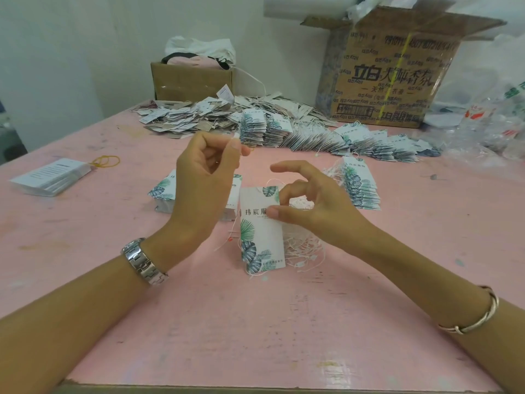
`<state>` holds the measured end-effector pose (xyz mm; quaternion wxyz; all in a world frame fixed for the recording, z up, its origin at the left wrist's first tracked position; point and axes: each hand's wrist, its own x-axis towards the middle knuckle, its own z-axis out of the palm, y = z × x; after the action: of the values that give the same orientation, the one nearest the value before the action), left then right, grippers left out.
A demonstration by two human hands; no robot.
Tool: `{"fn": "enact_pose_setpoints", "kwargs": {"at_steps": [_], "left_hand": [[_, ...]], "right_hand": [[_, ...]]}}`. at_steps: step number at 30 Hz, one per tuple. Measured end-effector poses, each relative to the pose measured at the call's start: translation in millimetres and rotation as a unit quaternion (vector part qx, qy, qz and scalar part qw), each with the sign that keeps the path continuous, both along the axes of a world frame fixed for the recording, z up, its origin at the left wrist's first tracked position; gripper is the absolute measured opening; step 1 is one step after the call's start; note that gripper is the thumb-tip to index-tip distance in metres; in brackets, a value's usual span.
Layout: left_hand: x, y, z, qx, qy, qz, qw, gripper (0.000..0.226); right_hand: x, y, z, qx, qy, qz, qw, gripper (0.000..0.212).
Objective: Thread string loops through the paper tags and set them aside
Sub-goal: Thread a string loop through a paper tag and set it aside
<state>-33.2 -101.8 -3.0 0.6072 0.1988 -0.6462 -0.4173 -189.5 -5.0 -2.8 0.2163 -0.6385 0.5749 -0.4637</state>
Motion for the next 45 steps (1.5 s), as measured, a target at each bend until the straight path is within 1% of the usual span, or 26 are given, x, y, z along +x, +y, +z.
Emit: {"fn": "enact_pose_setpoints", "kwargs": {"at_steps": [3, 6, 8, 11, 13, 17, 20, 23, 26, 27, 29, 31, 34, 36, 39, 40, 45], "left_hand": [[-1, -3, -1, 0.011, 0.012, 0.006, 1.0, 0.01], [-1, -5, -1, 0.017, 0.021, 0.012, 1.0, 0.012], [-1, -6, -1, 0.019, 0.026, 0.017, 0.999, 0.012], [-1, -8, -2, 0.027, 0.027, 0.023, 0.999, 0.012], [-2, -9, -3, 0.036, 0.025, 0.027, 0.999, 0.011], [-2, -12, -3, 0.055, 0.029, 0.037, 0.997, 0.012], [0, -15, -4, 0.094, 0.001, 0.035, 0.995, 0.013], [2, -17, -6, 0.146, -0.065, 0.034, 0.987, 0.028], [2, -13, -5, 0.163, -0.126, -0.028, 0.978, 0.046], [2, -10, -4, 0.163, -0.142, -0.055, 0.975, 0.048], [0, -4, -5, 0.147, -0.168, -0.096, 0.97, 0.042], [-1, -1, -7, 0.119, -0.184, -0.121, 0.968, 0.032], [-2, 0, -8, 0.109, -0.182, -0.141, 0.967, 0.02], [-2, 1, -8, 0.119, -0.174, -0.137, 0.968, 0.017], [-2, 0, -8, 0.158, -0.147, -0.123, 0.969, 0.017], [-2, 0, -8, 0.172, -0.135, -0.116, 0.969, 0.016], [-5, 1, -9, 0.216, -0.076, -0.087, 0.97, 0.013]], "right_hand": [[-1, 1, 2, -0.013, -0.012, 0.007, 1.0, 0.053], [-2, 2, 3, -0.021, -0.019, 0.015, 0.999, 0.044], [-2, 2, 4, -0.029, -0.015, 0.024, 0.999, 0.035], [-3, 1, 4, -0.064, -0.001, 0.032, 0.997, 0.014], [-4, 0, 2, -0.072, -0.008, 0.035, 0.997, 0.008], [-6, -2, -3, -0.053, -0.057, 0.051, 0.996, 0.012], [-9, -4, -3, -0.057, -0.1, 0.055, 0.992, 0.013], [-15, -5, 1, -0.064, -0.154, 0.043, 0.985, 0.014], [-20, -7, 5, -0.075, -0.179, 0.009, 0.981, 0.014], [-22, -7, 5, -0.08, -0.189, 0.002, 0.979, 0.013], [-24, -8, 6, -0.088, -0.207, -0.006, 0.974, 0.013], [-25, -8, 7, -0.094, -0.205, -0.014, 0.974, 0.013], [-26, -7, 7, -0.096, -0.184, -0.025, 0.978, 0.013], [-25, -7, 6, -0.093, -0.172, -0.033, 0.98, 0.016], [-24, -7, 5, -0.077, -0.193, -0.037, 0.977, 0.034], [-23, -7, 5, -0.072, -0.195, -0.037, 0.977, 0.037], [-20, -7, 0, -0.057, -0.172, -0.042, 0.983, 0.04]]}}
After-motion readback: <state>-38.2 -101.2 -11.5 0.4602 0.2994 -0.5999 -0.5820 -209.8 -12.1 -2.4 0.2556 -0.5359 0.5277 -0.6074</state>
